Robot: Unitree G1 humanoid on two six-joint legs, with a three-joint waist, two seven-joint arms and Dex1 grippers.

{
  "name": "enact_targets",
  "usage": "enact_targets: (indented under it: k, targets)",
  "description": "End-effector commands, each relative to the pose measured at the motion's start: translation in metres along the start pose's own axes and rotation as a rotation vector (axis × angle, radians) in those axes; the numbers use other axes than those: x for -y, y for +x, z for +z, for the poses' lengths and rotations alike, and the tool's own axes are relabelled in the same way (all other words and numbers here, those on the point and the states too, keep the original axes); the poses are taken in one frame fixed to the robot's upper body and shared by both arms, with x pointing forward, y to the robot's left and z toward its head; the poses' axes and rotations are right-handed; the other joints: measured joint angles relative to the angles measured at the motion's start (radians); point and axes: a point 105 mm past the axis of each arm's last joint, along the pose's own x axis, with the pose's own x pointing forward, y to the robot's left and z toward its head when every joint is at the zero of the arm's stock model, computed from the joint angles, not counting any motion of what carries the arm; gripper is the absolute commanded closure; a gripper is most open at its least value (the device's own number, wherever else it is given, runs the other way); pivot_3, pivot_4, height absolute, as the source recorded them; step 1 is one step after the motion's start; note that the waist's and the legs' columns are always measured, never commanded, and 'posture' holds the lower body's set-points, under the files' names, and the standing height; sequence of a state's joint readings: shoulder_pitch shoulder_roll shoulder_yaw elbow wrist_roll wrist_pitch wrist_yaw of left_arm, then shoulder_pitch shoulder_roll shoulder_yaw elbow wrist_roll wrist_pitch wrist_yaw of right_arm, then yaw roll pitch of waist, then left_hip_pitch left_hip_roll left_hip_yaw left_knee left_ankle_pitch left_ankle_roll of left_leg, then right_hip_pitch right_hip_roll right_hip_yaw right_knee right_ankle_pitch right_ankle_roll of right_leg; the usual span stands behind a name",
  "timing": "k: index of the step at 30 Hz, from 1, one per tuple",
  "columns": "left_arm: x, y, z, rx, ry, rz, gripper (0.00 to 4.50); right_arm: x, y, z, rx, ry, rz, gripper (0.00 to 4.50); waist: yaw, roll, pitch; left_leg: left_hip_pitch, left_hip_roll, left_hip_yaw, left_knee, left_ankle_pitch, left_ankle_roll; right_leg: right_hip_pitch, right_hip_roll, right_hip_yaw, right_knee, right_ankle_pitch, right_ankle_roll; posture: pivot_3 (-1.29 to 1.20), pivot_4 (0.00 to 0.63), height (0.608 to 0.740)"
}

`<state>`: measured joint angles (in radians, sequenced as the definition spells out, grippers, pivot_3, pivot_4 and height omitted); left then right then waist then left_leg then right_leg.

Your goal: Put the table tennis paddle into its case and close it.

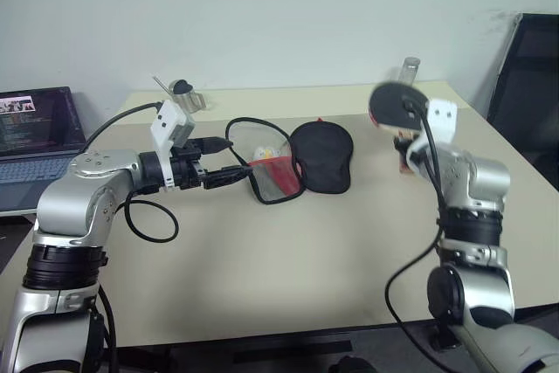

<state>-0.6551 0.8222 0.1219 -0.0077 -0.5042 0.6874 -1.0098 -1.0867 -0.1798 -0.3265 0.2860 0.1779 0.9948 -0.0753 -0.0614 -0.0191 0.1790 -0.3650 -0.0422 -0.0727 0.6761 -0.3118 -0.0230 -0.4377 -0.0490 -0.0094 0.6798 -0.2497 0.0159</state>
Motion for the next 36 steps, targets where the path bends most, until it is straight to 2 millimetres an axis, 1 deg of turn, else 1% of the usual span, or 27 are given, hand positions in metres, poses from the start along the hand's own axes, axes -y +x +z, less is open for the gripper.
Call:
enact_targets:
  k: [1,4,6,9,13,17,23,29,36]
  targets:
    - [0.002,-0.006,0.009,0.031,0.033,0.023,0.0,-0.032,0.016,-0.005,0.003,-0.025,0.067,3.42,0.002,0.0,0.0,0.0,0.0,0.0,0.0,0.0,0.0,0.0,0.0,0.0,0.0,0.0,0.0,0.0,0.15,0.74]
    - [0.006,-0.006,0.007,0.03,0.029,0.026,0.0,-0.047,0.029,-0.017,-0.018,-0.019,0.074,3.42,0.006,0.0,0.0,-0.002,0.0,0.001,0.0,0.0,0.0,-0.001,-0.001,0.0,-0.001,0.0,0.0,0.0,0.15,0.74]
    - [0.01,-0.008,0.006,0.029,0.022,0.03,0.0,-0.063,0.036,-0.031,-0.058,0.018,0.097,3.42,0.008,0.0,0.0,-0.003,-0.001,0.0,0.0,0.0,0.0,-0.003,-0.001,0.0,-0.001,0.0,0.0,0.0,0.15,0.74]
    - [0.016,-0.01,0.006,0.03,0.011,0.033,0.0,-0.078,0.042,-0.045,-0.093,0.025,0.128,3.42,0.007,0.0,0.0,-0.005,-0.001,0.0,0.0,0.0,0.0,-0.004,-0.002,0.0,-0.001,0.0,0.0,0.0,0.15,0.74]
    - [0.024,-0.012,0.004,0.023,0.0,0.033,0.0,-0.092,0.044,-0.055,-0.111,0.014,0.157,3.42,0.005,0.0,0.0,-0.005,-0.001,0.0,0.0,0.0,0.0,-0.004,-0.002,0.0,-0.001,0.0,0.0,0.0,0.15,0.74]
    - [0.027,-0.015,0.004,0.021,-0.011,0.049,0.0,-0.103,0.046,-0.06,-0.121,0.019,0.179,3.42,0.004,0.0,0.0,-0.005,-0.001,0.0,0.0,0.0,0.0,-0.004,-0.002,0.0,0.0,0.0,0.0,0.0,0.15,0.74]
    - [0.031,-0.019,0.004,0.021,-0.021,0.072,0.0,-0.109,0.047,-0.063,-0.115,0.016,0.176,3.42,0.002,0.0,0.0,-0.005,-0.001,0.0,0.0,0.0,-0.001,-0.004,-0.001,0.0,0.0,0.0,0.0,0.0,0.15,0.74]
    - [0.032,-0.021,0.004,0.024,-0.026,0.086,0.0,-0.107,0.049,-0.062,-0.095,-0.016,0.157,3.42,0.002,0.0,0.0,-0.005,-0.001,0.001,0.0,0.0,-0.001,-0.004,-0.001,0.0,0.0,0.0,0.0,0.0,0.15,0.74]
    - [0.035,-0.021,0.007,0.028,-0.022,0.089,0.0,-0.102,0.05,-0.076,-0.122,-0.043,0.139,3.42,0.002,0.0,0.0,-0.005,-0.001,0.001,0.0,0.0,-0.001,-0.004,-0.001,0.0,0.0,0.0,0.0,0.0,0.15,0.74]
